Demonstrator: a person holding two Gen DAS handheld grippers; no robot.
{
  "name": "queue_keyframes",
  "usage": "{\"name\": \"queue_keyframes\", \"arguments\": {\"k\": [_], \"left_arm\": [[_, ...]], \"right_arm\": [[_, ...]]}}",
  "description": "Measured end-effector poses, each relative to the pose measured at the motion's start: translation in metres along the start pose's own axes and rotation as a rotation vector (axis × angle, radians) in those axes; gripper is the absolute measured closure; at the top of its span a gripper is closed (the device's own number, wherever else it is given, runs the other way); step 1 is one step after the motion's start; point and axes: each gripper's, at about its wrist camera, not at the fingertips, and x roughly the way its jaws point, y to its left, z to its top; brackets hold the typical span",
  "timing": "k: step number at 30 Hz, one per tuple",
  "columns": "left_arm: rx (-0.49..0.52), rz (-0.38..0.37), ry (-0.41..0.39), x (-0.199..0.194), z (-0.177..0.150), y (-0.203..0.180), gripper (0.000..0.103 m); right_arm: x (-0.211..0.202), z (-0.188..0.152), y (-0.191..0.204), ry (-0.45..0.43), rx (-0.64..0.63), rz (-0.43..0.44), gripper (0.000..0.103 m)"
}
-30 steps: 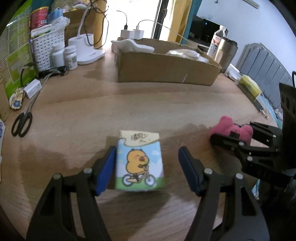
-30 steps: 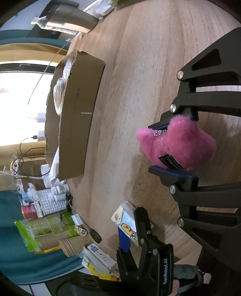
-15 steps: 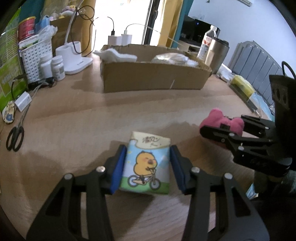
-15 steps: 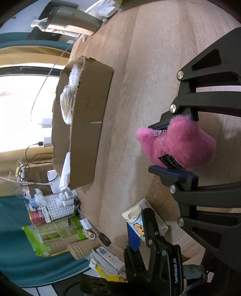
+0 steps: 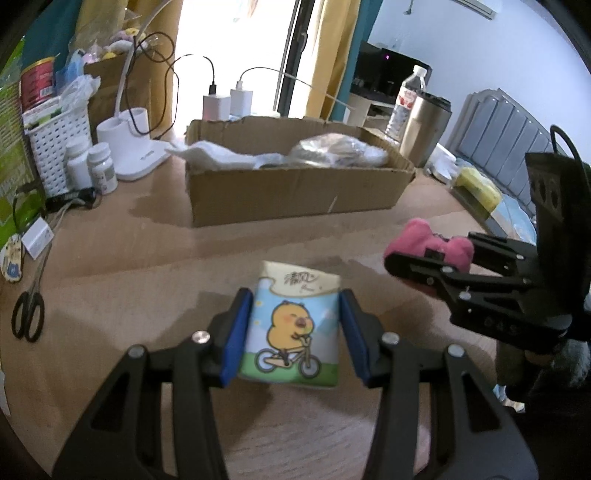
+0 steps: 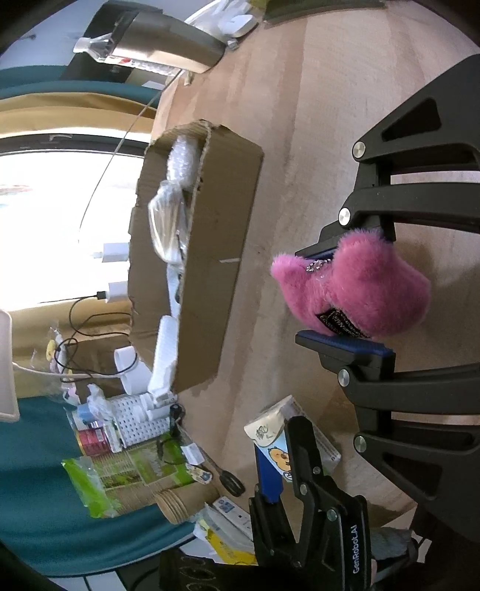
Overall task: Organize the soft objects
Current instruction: 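Carry the tissue pack and pink plush over the box with both tools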
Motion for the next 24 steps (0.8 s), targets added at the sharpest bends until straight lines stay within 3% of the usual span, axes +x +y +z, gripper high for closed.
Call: {"name": "queue_keyframes", "arguments": {"k": [15,24], "left_arm": [[0.013,-0.046,-0.042,0.007,0.035,-0.004,0.054],[0.015,-0.034,-0.068,0.011,0.056,-0.003,0.054]], "right_arm": [[0.005,0.022,-0.016,-0.036,0.016,-0.012,0.064],[0.006,0.035,-0.025,-0.062,0.014,-0.013,0.064]]}}
